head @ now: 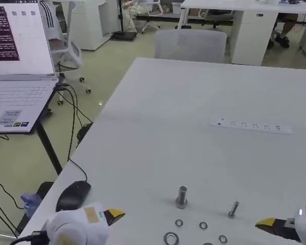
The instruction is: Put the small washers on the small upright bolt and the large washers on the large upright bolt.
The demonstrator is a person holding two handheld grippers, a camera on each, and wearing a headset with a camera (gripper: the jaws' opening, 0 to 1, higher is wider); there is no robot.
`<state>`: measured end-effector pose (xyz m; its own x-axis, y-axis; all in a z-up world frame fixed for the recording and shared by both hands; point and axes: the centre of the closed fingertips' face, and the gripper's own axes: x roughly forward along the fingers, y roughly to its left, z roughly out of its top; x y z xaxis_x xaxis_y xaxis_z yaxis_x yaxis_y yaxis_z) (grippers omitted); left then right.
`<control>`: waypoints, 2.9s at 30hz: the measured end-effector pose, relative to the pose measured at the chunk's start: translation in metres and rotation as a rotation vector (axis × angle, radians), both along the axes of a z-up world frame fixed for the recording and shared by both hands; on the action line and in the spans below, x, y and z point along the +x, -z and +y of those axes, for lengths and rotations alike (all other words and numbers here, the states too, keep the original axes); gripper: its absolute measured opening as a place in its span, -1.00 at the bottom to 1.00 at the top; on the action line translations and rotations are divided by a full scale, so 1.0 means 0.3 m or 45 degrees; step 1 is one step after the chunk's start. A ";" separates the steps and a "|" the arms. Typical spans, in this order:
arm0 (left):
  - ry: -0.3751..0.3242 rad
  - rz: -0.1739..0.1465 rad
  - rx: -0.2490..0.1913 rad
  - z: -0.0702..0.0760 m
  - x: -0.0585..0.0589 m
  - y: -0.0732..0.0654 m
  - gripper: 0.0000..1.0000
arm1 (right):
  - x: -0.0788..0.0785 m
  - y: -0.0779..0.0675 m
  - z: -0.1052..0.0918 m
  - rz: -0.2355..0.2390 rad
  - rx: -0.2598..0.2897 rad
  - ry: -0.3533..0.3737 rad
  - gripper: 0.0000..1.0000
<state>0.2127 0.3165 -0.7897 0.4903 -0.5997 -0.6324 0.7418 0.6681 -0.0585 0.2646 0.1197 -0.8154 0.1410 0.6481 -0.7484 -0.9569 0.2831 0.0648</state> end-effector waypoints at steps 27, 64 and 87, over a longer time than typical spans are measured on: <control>0.038 0.006 0.037 0.004 0.000 0.030 0.73 | 0.053 0.085 0.051 -0.018 -0.179 -0.210 0.01; 0.091 0.013 0.055 0.012 0.015 0.052 0.69 | 0.093 0.210 0.103 -0.062 -0.457 -0.484 -0.36; 0.088 0.013 0.028 0.012 0.011 0.053 0.64 | 0.094 0.220 0.110 -0.047 -0.550 -0.500 -0.66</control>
